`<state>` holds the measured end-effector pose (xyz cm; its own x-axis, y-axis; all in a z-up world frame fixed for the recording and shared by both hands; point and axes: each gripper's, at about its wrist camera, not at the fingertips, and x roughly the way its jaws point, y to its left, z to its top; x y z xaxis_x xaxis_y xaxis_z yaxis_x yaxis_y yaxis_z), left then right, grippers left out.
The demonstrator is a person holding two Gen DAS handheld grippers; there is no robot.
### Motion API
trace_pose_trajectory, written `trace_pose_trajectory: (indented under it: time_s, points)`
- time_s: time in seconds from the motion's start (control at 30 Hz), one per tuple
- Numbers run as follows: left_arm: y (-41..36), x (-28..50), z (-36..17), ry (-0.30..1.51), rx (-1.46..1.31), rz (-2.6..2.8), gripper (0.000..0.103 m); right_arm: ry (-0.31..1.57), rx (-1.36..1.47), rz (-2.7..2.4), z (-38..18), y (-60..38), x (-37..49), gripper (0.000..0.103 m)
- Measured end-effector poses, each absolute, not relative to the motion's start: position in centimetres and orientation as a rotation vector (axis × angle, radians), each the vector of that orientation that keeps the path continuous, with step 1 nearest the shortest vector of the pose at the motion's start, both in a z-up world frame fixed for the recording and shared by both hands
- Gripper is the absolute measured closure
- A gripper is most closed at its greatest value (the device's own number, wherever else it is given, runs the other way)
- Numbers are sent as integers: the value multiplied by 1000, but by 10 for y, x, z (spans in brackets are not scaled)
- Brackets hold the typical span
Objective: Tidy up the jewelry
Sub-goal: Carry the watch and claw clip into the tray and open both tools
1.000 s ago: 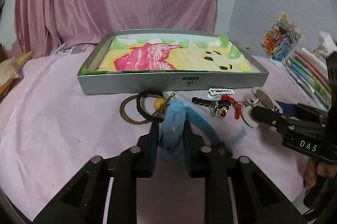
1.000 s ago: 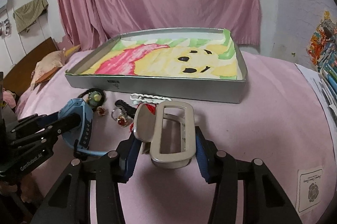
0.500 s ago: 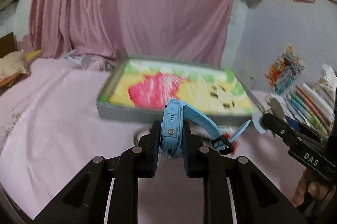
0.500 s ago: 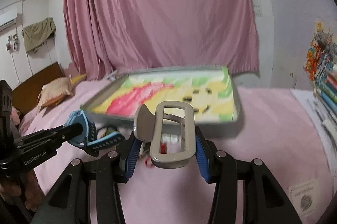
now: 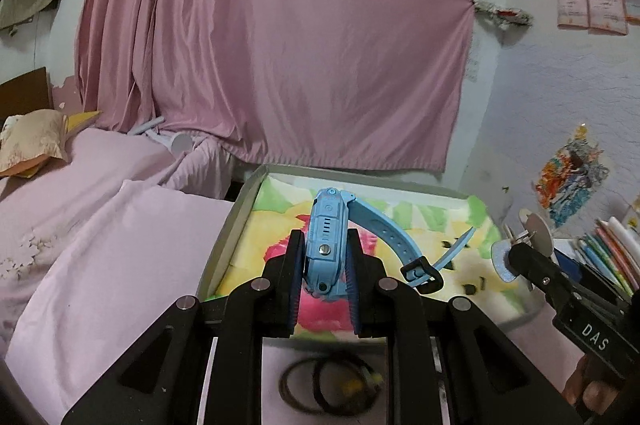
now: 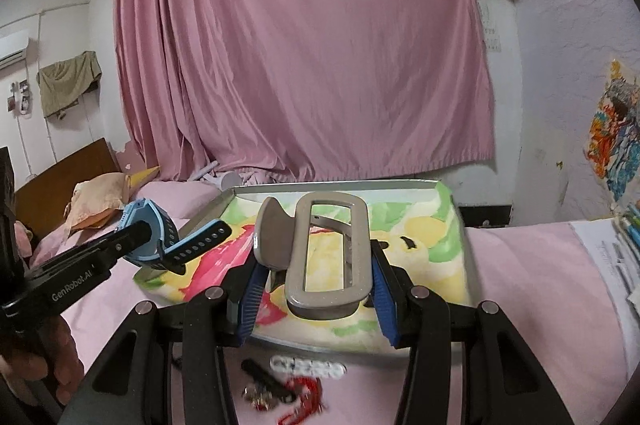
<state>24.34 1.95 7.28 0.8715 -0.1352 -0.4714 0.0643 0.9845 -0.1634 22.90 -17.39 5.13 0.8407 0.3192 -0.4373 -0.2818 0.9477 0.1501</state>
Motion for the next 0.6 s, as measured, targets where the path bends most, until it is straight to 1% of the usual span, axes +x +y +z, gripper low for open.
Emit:
trace_pose_trajectory:
  time_s: [0.2,0.4,0.6]
  points:
    - [23,279,53,617,-131,-83,87,562,51,303,31,-156,259,58]
    - [20,302,19,817,-115,-84,87,703,32,295,7,-153,275,57]
    - [18,303,13,832,-105,-96,87,804,12,291,-6,-149,286,57]
